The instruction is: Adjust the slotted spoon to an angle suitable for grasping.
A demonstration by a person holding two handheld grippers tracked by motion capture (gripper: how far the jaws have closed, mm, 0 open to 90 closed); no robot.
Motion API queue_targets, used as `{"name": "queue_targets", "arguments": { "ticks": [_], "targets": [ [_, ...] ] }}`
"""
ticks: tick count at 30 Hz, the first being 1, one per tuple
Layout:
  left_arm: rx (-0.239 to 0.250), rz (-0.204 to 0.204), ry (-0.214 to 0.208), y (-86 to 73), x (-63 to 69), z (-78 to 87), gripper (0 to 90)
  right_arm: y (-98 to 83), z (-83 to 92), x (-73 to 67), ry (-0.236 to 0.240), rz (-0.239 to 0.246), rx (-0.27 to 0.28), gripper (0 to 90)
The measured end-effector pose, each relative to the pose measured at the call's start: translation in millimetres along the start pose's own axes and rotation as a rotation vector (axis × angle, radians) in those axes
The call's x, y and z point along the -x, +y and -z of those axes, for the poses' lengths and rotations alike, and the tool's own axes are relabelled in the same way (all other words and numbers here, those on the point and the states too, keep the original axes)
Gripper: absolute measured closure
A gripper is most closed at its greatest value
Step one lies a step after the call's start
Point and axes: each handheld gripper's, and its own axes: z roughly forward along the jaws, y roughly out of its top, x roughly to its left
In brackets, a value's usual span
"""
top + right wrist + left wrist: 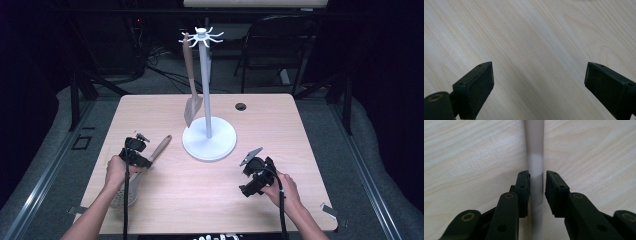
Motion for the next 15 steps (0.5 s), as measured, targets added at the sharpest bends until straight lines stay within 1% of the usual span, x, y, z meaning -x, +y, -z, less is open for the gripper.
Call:
{"name": "queue_targets", "arguments": {
  "ticks": [2,3,4,5,6,7,8,9,11,12,14,15],
  "targets": [
    [-0.012,-0.002,0.002,1.6,0.1,-1.8,72.8,-0.5,-0.5,0.3,0.003,-0.006,0.009,8.2],
    [-0.02,-0.002,-0.003,2.1,0.2,-3.1,72.7,-0.6,-0.3,0.5,0.004,-0.009,0.007,8.2],
    [-0.027,-0.006,0.0,2.6,-0.1,-4.2,72.7,-0.6,0.0,1.1,0.003,-0.006,0.001,8.2],
    [-0.027,-0.006,0.001,2.6,-0.2,-5.0,72.8,-0.9,-0.3,1.0,0.005,-0.013,0.006,8.3],
    [-0.025,-0.002,0.001,2.7,-0.1,-5.3,73.9,-1.0,-0.2,1.1,0.004,-0.013,0.006,8.3],
    [-0.03,-0.007,-0.002,2.9,-1.1,-4.9,74.1,-0.8,0.4,1.3,0.002,-0.008,0.001,8.3],
    [-0.027,-0.002,0.002,2.7,-0.3,-5.2,74.3,-0.9,0.4,1.0,0.001,-0.008,0.003,8.3],
    [-0.026,-0.01,0.009,2.4,0.0,-5.3,74.9,-0.9,0.5,1.0,0.0,-0.008,0.001,8.3],
    [-0.016,-0.011,0.012,1.3,0.6,-5.1,75.9,-1.0,0.5,0.9,0.001,-0.008,0.001,8.4],
    [-0.012,-0.011,0.008,0.2,-0.1,-4.8,76.1,-1.1,0.5,0.8,0.001,-0.009,-0.001,8.4],
    [0.011,0.004,-0.01,-2.5,-1.4,-4.7,76.4,-1.3,0.5,0.6,0.0,-0.011,-0.001,8.4],
    [0.021,0.004,-0.015,-3.7,-2.4,-4.4,76.6,-1.3,0.6,0.8,0.001,-0.01,-0.002,8.4]
  ]
}}
